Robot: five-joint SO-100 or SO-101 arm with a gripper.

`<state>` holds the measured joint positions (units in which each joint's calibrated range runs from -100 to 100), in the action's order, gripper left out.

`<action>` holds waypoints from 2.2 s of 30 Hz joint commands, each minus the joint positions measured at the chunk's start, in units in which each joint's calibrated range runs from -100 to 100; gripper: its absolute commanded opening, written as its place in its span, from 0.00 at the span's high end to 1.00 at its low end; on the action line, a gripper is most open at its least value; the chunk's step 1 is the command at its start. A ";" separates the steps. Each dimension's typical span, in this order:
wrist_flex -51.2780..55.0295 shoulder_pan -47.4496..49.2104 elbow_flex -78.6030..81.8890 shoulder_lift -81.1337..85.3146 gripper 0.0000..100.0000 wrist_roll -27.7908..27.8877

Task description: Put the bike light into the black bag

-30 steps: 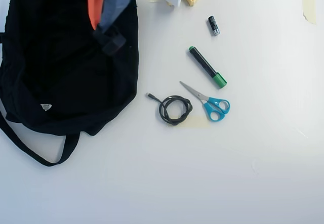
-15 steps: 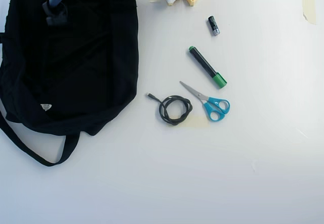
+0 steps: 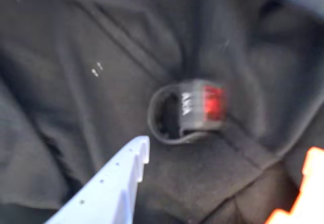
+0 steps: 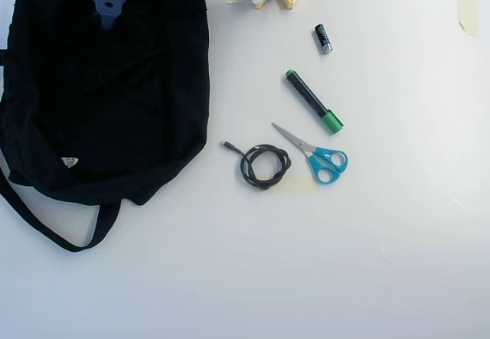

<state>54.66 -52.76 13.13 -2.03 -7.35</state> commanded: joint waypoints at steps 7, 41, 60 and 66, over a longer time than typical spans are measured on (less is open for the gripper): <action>12.09 29.94 -0.82 35.15 0.71 -1.88; 25.19 62.40 65.40 99.30 0.98 -0.78; 15.54 61.58 86.24 101.70 0.98 -1.14; 15.54 61.58 86.24 101.70 0.98 -0.83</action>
<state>70.29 8.89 98.03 99.00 -8.38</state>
